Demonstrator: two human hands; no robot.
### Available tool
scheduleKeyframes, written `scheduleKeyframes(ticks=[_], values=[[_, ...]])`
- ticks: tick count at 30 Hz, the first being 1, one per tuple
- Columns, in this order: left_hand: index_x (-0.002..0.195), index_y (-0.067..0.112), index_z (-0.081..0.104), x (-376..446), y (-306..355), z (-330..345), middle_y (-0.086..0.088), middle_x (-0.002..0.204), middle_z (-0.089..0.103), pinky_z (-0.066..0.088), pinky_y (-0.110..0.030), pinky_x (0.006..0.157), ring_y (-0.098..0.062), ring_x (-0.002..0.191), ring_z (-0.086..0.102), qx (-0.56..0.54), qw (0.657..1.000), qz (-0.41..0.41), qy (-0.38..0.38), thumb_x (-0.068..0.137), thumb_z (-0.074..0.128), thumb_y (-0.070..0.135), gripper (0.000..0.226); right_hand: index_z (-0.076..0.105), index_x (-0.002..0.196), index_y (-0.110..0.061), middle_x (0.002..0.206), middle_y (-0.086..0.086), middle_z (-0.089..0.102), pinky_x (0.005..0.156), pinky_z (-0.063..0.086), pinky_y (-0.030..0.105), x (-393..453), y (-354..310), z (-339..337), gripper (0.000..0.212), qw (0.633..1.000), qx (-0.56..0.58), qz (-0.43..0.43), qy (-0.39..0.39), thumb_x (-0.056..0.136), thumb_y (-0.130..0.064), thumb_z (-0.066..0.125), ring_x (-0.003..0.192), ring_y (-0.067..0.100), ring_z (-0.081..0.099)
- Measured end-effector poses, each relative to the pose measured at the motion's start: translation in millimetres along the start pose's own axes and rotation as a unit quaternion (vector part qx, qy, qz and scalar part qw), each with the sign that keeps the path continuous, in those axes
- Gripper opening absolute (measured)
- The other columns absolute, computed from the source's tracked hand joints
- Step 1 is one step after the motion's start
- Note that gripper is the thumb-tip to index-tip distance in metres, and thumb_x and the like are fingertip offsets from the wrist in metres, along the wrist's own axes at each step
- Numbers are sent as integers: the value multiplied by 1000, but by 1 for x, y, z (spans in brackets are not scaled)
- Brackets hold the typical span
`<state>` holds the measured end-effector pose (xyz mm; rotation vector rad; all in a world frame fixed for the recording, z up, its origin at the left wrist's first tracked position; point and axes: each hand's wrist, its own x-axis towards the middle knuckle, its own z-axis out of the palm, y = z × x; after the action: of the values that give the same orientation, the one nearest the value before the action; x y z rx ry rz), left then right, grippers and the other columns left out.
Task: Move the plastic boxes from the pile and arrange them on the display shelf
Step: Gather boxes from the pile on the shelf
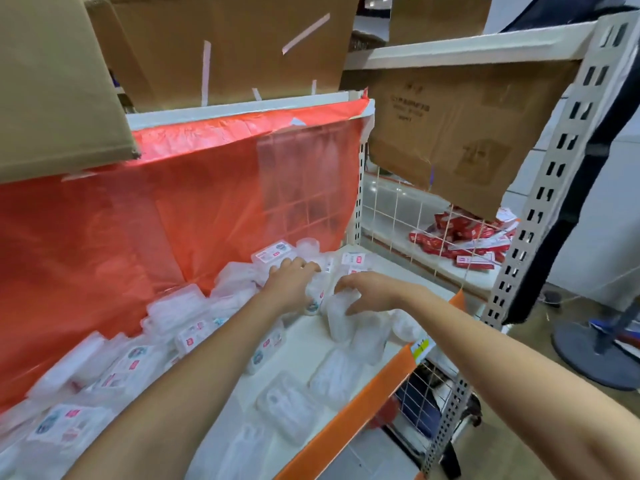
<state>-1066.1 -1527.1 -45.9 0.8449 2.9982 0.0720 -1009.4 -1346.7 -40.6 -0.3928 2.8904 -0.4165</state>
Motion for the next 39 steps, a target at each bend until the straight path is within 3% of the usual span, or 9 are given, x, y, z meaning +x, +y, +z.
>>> scheduleKeyframes(ticks=[5,10,14,19,22,25,30,34,39], values=[[132,27,40,-8,3,0,-5,130,43,26,-36,96,-24,123,35,-16,1000,-13,14,78,67,23,60,52,107,-12,92,-5,50,66,38,22,10,8,-10,28,989,141,-12,41,87,-28,65,83,14,48],[134,27,44,-22,-1,-1,-6,130,44,35,-34,100,-25,123,41,-126,987,-66,75,75,71,27,64,52,97,-12,92,0,54,65,51,22,13,11,-13,16,916,399,-8,48,89,-20,63,82,12,57],[131,26,49,-47,-5,-14,-4,127,41,39,-23,92,-18,111,49,-281,943,-111,141,74,77,23,64,50,119,-5,107,12,62,65,54,25,16,4,-11,32,838,543,-13,52,91,-18,61,84,18,66],[124,37,52,-81,-12,-27,2,126,43,45,-8,61,-11,84,52,-427,873,-147,184,80,74,20,52,53,117,-30,100,-1,56,59,55,25,13,-11,-6,29,777,626,-42,48,92,-15,58,74,12,63],[115,49,53,-98,-15,-25,8,132,47,47,-21,71,-18,107,57,-501,825,-157,209,72,77,30,52,54,118,-28,107,-10,56,58,55,24,12,-18,-3,29,747,661,-64,21,93,-12,56,79,7,61],[114,52,54,-109,-14,-21,14,133,51,49,-35,77,-19,107,59,-544,789,-162,235,73,76,28,52,57,120,-25,112,-10,55,59,56,24,10,-23,-1,34,712,698,-72,-31,90,-8,59,76,11,56],[118,43,52,-117,-7,-17,20,130,50,47,-16,77,6,96,58,-584,756,-157,252,84,70,18,45,53,126,-17,113,7,61,75,57,28,7,-26,6,59,659,735,-113,-118,71,0,65,95,24,60],[120,34,52,-117,0,-16,19,122,51,44,-3,65,6,98,56,-597,744,-162,253,87,65,10,43,53,126,-13,116,7,62,75,57,26,0,-27,7,54,663,728,-131,-114,78,9,60,87,18,68],[124,27,53,-118,3,-12,7,115,61,43,-4,57,-2,93,62,-606,735,-179,246,86,66,9,44,62,99,-18,93,4,58,68,57,25,-1,-27,2,13,691,718,-66,-50,90,-25,55,78,18,66]])
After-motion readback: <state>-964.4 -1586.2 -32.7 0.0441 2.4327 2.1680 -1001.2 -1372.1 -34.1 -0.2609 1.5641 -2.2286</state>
